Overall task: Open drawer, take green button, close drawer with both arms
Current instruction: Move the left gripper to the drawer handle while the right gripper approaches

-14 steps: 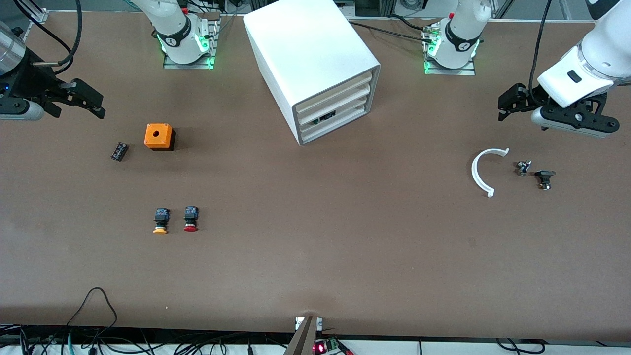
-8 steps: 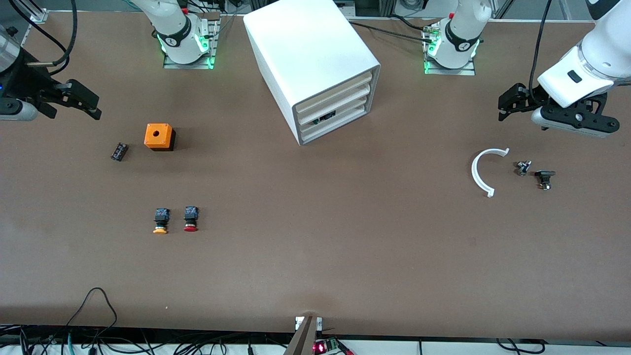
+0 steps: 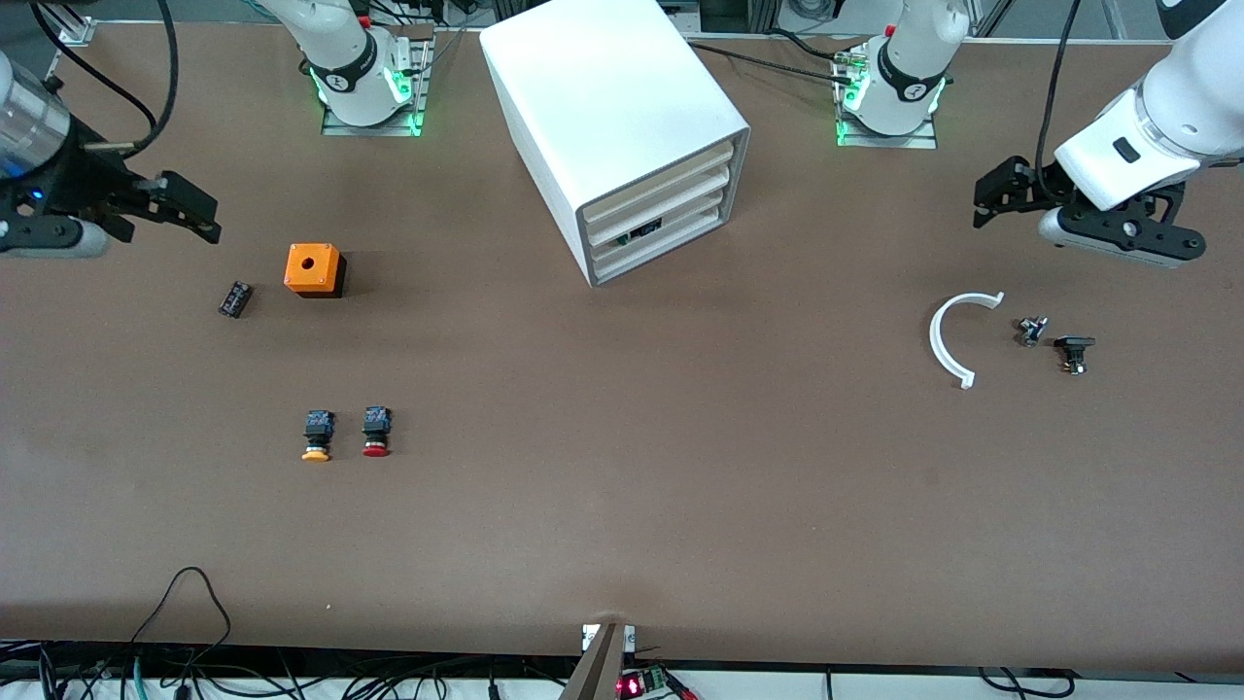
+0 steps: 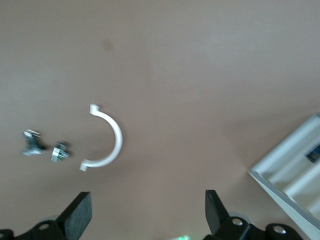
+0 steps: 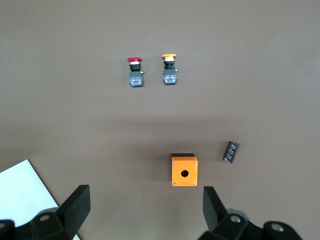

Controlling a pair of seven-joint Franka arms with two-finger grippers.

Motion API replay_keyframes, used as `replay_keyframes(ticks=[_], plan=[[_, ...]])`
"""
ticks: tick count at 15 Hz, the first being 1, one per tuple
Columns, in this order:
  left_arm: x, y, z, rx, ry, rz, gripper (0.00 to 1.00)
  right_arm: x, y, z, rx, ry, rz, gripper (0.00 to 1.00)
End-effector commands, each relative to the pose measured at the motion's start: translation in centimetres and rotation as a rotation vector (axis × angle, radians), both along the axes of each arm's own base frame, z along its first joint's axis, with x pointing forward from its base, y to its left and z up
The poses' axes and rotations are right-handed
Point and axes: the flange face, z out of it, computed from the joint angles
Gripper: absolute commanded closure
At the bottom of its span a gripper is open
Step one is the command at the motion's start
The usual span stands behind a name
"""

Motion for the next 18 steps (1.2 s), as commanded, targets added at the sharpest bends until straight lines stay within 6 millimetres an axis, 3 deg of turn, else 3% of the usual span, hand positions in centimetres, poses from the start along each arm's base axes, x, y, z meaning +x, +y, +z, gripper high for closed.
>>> replay_keyframes(ticks=[1, 5, 7, 11, 13, 16, 18], plan=[[-0.2, -0.5, -0.6, -0.062, 0.100, -0.010, 0.00, 1.2, 0.3, -2.2, 0.002, 0.036, 0.006, 0.00], [-2.6, -3.0, -3.0, -0.268, 0.396, -0.053, 0.00, 3.5, 0.7, -6.6, 0.066, 0.080, 0.043, 0.00], [-2.5, -4.3, -4.0, -0.296, 0.421, -0.068, 0.00, 5.1, 1.1, -9.3, 0.078, 0.082, 0.025, 0.00], [1.2, -7.0, -9.6, -0.525, 0.440, -0.064, 0.00, 7.6, 2.8, -14.3, 0.151, 0.089, -0.041, 0.00], [2.8, -8.0, -11.7, -0.619, 0.420, -0.043, 0.00, 8.3, 4.8, -14.4, 0.153, 0.063, -0.077, 0.00], [4.3, -12.4, -15.3, -0.710, 0.374, -0.007, 0.00, 8.8, 10.4, -12.9, 0.156, 0.037, -0.140, 0.00], [3.8, -16.1, -17.7, -0.728, 0.342, 0.006, 0.00, 9.0, 13.7, -12.3, 0.159, 0.029, -0.206, 0.00]])
